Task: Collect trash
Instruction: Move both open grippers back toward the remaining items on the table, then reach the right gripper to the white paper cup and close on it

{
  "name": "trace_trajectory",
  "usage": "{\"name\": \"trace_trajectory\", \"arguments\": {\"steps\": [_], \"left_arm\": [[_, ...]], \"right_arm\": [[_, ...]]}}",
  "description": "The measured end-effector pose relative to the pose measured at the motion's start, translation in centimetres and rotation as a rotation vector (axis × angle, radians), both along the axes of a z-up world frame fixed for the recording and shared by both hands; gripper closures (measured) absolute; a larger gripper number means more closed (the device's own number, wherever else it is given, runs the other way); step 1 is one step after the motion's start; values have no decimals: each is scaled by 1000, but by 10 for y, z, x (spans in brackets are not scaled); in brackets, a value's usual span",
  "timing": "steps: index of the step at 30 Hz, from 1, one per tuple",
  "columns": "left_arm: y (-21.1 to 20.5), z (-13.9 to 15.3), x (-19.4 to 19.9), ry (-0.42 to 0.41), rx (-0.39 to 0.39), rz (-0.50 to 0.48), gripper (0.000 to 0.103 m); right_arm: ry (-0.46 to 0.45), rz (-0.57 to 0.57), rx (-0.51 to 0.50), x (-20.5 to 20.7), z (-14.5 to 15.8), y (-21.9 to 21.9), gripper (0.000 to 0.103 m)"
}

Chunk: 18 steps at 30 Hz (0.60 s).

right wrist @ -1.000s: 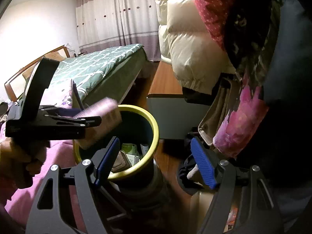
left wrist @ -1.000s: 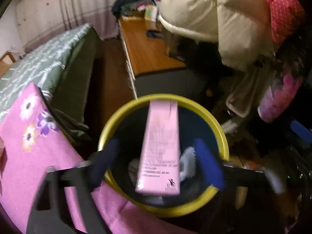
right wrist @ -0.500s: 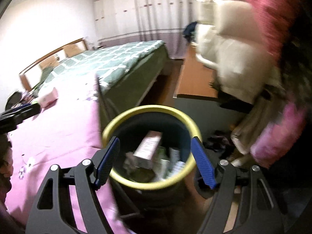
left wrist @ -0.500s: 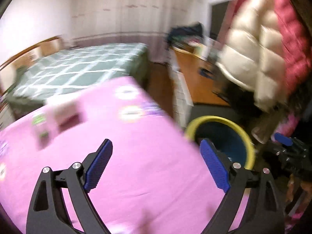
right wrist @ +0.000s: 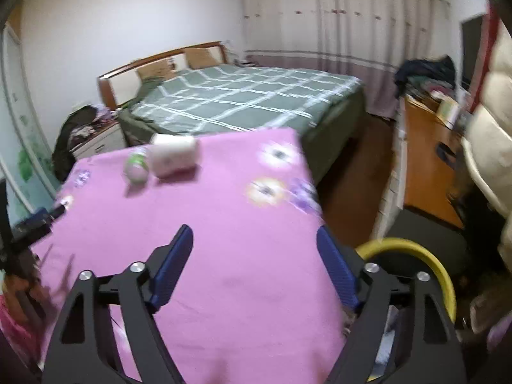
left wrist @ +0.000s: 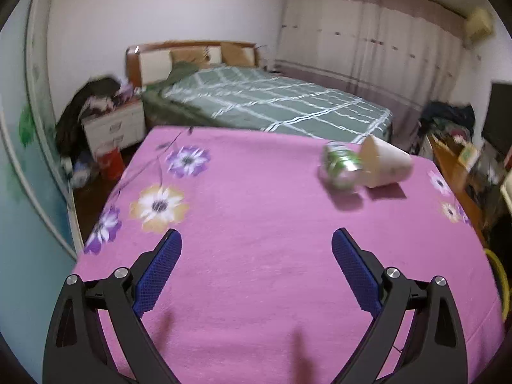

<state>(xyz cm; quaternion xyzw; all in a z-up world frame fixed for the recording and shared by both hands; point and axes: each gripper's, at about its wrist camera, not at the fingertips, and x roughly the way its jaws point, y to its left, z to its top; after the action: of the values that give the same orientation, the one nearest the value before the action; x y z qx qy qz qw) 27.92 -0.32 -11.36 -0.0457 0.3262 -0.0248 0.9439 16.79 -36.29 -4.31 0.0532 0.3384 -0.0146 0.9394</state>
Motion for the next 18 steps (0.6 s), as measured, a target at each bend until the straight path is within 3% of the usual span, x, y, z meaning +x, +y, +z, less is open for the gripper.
{"name": "trace_trajectory", "arguments": {"steps": [8,18], "left_arm": [[5,-13,3,56,-53,0,9],[-5,-15,4,69,-50,-22,9]], "right_arm": [[-33,145,4,105,10,71,11],[24,146,-43,210,-14,115,7]]}}
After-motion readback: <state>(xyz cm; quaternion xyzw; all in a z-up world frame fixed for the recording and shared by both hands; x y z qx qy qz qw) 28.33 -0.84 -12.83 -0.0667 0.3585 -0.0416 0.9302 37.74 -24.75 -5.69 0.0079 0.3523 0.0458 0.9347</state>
